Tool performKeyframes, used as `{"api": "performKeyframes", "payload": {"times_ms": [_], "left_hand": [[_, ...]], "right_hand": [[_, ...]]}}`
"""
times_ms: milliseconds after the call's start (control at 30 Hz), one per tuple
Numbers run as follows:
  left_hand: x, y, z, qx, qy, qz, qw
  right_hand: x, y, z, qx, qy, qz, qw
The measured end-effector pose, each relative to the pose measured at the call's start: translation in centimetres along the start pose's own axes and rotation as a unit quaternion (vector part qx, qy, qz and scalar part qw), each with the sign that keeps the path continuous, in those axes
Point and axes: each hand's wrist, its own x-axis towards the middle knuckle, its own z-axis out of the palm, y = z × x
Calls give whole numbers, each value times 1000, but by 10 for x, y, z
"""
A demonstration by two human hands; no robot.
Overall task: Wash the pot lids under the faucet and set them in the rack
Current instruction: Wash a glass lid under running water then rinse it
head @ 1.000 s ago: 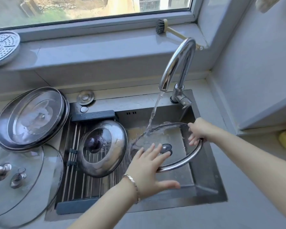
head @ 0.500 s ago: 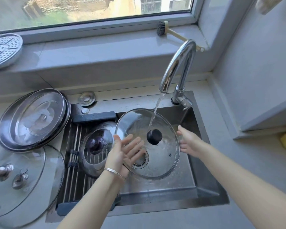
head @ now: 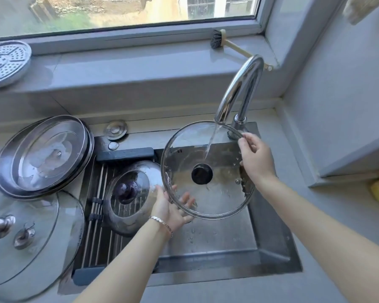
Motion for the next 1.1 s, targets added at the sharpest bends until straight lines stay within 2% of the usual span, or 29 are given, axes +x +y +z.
{"api": "performKeyframes", "payload": {"times_ms": [200,300,400,500,600,700,800,933,1100], "left_hand": [[4,-2,-2,22,14,-79,997],[5,-2,-13,69,28,-101,992],[-1,3,-22,51,26,-96,994],[-9,21,-20,18,9,-55,998],[-14,40,-14,33,-4,5,999],[-22,50,-3,91,-36,58,993],[-34,49,14,204,-57,159,964],[-45,42,47,336,-64,223,913],[-37,32,92,544,-41,262,796]], "right_hand": [[-18,-30,4,-56,-57,-107,991],[-9,-40,10,-103,-69,-106,987],[14,-30,12,-104,-64,-43,992],[27,1,10,-109,-55,32,992],[22,40,12,-75,-72,125,987],[4,68,19,-19,-105,228,968],[-8,87,25,39,-147,293,944],[-12,100,21,11,-173,289,942],[3,102,0,-72,-103,230,965]]}}
